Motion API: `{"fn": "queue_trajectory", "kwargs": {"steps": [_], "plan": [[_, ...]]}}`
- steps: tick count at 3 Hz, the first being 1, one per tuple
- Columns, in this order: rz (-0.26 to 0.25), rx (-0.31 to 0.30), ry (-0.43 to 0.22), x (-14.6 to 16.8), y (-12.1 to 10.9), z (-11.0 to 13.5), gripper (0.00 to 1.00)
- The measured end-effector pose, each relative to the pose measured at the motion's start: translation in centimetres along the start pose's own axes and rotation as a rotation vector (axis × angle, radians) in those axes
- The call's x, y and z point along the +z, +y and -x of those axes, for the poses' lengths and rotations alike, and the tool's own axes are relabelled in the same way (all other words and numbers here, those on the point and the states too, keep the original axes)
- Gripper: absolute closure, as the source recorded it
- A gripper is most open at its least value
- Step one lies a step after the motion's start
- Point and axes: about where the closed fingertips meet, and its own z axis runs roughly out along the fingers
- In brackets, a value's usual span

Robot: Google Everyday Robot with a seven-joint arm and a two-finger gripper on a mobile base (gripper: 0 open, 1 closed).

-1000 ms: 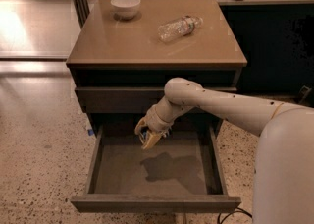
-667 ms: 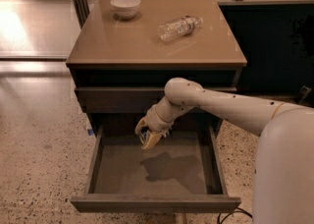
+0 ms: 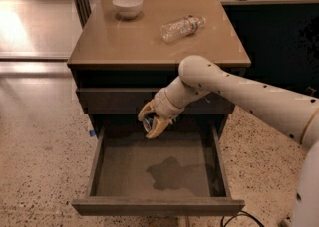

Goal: Pick pepsi can from middle drawer and place on counter

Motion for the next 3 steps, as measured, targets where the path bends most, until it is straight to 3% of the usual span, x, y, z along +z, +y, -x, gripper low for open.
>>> {"fn": "queue_trajectory", "kwargs": {"steps": [1,2,3], "plan": [[-0.041,-0.078,-0.003,-4.6,-2.3,2.5,1.0],[-0.106,-0.163,-0.017,-9.3,-6.2,4.7,1.0],[-0.106,-0.163,-0.017,-9.3,-6.2,4.8,1.0]]}}
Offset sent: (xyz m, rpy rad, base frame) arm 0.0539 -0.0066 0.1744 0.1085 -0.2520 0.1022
